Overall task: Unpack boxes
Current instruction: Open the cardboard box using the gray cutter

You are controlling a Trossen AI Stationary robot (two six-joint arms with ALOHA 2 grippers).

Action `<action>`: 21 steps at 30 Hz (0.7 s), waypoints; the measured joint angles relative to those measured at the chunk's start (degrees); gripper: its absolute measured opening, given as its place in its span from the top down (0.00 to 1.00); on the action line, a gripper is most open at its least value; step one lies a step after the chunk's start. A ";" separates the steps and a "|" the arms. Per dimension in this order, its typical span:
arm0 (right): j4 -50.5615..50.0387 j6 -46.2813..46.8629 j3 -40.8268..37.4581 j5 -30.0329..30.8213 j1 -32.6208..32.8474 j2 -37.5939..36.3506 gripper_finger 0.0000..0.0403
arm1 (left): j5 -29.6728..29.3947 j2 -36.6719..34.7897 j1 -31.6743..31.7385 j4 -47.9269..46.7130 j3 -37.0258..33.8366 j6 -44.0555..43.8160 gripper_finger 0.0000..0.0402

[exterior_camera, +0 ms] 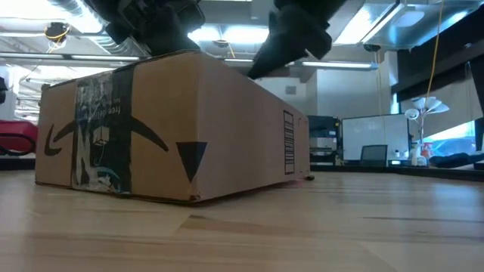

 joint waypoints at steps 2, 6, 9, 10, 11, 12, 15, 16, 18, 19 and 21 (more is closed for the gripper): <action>0.07 -2.27 0.85 0.07 -0.02 0.00 0.72 | 0.05 0.01 -0.04 -0.08 0.00 -0.59 0.41; 0.07 -6.04 2.69 1.11 -0.02 0.00 0.72 | 0.54 0.13 -0.04 -0.71 0.00 -0.81 0.41; 0.11 -7.79 3.66 1.14 -0.11 0.02 0.72 | 1.28 0.20 -0.11 -1.27 0.00 -0.70 0.41; 0.14 -8.25 4.01 1.14 -0.31 0.02 0.72 | 1.35 0.20 -0.22 -1.25 0.00 -0.68 0.41; 0.28 -8.59 4.34 1.19 -0.37 0.02 0.72 | 1.37 0.20 -0.24 -1.25 0.00 -0.68 0.41; 0.43 -9.20 4.62 1.39 -0.38 0.02 0.72 | 1.35 0.20 -0.24 -1.33 0.00 -0.65 0.41; 0.86 -11.00 5.05 1.44 -0.48 0.02 0.72 | 1.38 0.20 -0.27 -1.53 0.00 -0.34 0.41; 1.43 -11.67 5.05 1.42 -0.48 0.02 0.72 | 1.77 0.20 -0.33 -1.50 0.00 -0.06 0.41; 2.82 -14.13 5.05 1.36 -0.46 0.02 0.72 | 2.93 0.20 -0.61 -1.33 0.00 0.20 0.41; 3.45 -15.08 5.05 1.20 -0.46 0.02 0.72 | 3.15 0.20 -0.83 -1.09 0.00 0.20 0.41; 4.11 -16.56 5.14 0.88 -0.47 0.02 0.72 | 3.27 0.20 -1.18 -0.91 0.00 0.31 0.41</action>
